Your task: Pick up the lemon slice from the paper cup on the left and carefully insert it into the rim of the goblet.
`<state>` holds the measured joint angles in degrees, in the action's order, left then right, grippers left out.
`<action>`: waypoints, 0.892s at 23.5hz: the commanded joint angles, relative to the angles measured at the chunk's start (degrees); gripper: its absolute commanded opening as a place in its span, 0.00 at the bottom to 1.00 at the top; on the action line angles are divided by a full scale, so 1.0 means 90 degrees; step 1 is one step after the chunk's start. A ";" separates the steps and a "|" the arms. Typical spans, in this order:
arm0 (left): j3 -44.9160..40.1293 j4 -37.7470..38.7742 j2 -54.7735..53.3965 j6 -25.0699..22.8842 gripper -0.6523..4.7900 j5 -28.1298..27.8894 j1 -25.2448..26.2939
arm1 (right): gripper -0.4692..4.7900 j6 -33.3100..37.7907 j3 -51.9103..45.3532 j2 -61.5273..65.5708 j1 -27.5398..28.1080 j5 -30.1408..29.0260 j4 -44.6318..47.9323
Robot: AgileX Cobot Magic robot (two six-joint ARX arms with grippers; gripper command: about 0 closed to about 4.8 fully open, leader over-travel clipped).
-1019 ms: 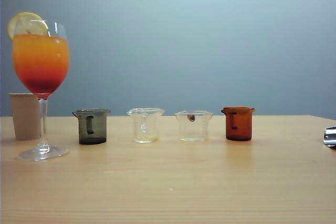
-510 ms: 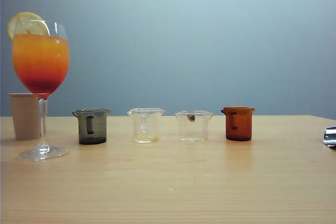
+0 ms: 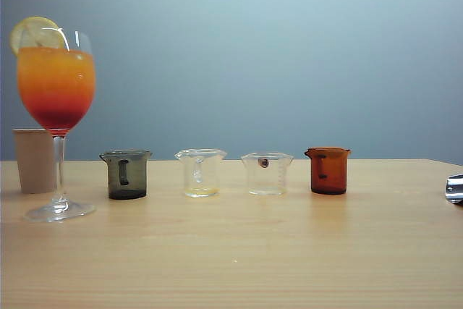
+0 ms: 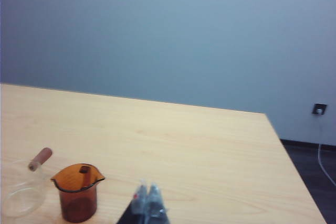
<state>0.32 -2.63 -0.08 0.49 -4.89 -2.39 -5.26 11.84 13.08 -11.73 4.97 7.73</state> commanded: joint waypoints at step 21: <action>0.0022 -0.0044 -0.0002 -0.0005 0.12 -0.0029 0.0010 | 0.08 -0.0107 -0.1309 -0.1445 0.0629 -0.0136 -0.0260</action>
<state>0.32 -2.55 -0.10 0.49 -5.04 -2.39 -6.13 0.27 0.01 -6.48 4.23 5.39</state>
